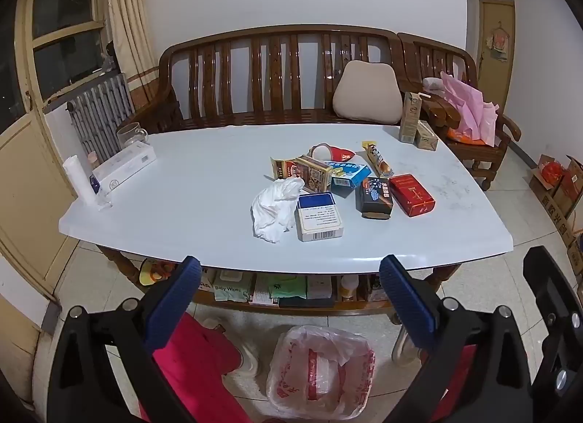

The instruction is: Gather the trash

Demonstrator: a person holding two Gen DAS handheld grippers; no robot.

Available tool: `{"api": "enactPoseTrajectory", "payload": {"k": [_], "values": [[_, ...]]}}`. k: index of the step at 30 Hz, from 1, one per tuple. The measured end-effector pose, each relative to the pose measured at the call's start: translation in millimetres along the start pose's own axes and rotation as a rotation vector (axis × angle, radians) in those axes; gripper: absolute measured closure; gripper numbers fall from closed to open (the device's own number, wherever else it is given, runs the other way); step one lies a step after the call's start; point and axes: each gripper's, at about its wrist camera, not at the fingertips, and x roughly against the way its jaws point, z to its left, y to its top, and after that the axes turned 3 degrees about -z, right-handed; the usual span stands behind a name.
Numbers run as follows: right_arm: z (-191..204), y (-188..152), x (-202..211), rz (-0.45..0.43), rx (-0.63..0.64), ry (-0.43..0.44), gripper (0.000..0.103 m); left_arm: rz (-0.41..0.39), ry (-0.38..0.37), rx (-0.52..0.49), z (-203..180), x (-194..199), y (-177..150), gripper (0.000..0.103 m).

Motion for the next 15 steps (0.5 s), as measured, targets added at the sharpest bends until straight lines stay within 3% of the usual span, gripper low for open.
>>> {"api": "enactPoseTrajectory", "payload": {"k": [15], "values": [[2.6,-4.7,-5.4,0.004,-0.001,0.007,0.006,0.022,-0.023,0.022,2.0,-4.1,-3.1,0.007]]}}
